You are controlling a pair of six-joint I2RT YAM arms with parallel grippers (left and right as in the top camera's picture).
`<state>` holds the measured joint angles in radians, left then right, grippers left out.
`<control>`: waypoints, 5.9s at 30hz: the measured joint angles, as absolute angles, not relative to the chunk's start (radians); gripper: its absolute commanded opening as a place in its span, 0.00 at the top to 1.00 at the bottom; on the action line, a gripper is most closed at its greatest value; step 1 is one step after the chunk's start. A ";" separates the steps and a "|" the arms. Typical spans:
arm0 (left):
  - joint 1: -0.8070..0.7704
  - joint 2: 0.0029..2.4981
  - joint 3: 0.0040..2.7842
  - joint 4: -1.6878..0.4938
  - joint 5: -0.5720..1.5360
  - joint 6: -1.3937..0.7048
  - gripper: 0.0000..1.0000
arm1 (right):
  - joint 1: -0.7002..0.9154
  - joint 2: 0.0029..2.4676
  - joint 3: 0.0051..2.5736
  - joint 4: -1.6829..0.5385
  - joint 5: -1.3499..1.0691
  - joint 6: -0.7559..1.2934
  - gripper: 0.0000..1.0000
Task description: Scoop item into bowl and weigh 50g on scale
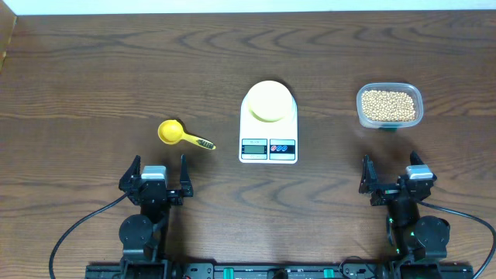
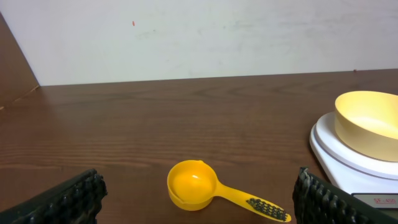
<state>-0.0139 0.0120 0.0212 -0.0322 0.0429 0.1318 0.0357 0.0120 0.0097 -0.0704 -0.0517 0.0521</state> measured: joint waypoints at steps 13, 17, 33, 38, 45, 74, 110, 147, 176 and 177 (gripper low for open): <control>-0.014 0.012 0.021 -0.032 0.043 0.132 0.02 | 0.036 0.012 0.010 -0.070 -0.052 0.052 0.01; -0.014 0.012 0.021 -0.033 0.043 0.132 0.02 | 0.036 0.012 0.010 -0.070 -0.052 0.052 0.01; -0.014 0.012 0.021 -0.032 0.043 0.132 0.02 | 0.036 0.012 0.010 -0.070 -0.052 0.052 0.01; -0.014 0.012 0.021 -0.032 0.043 0.132 0.02 | 0.036 0.012 0.010 -0.070 -0.052 0.052 0.01; -0.014 0.012 0.021 -0.032 0.043 0.132 0.02 | 0.036 0.012 0.010 -0.070 -0.052 0.052 0.01; -0.014 0.012 0.021 -0.032 0.043 0.132 0.02 | 0.036 0.012 0.010 -0.070 -0.052 0.052 0.01; -0.014 0.105 0.344 -0.373 0.046 -0.131 0.02 | 0.036 0.012 0.010 -0.071 -0.052 0.052 0.01; -0.014 1.087 1.142 -0.939 0.177 -0.244 0.02 | 0.036 0.012 0.009 -0.070 -0.052 0.052 0.01; -0.014 1.712 1.139 -0.740 -0.112 -0.812 0.35 | 0.036 0.012 0.009 -0.070 -0.052 0.052 0.01; -0.014 1.727 1.139 -0.738 -0.118 -0.825 0.35 | 0.036 0.012 0.009 -0.070 -0.052 0.052 0.01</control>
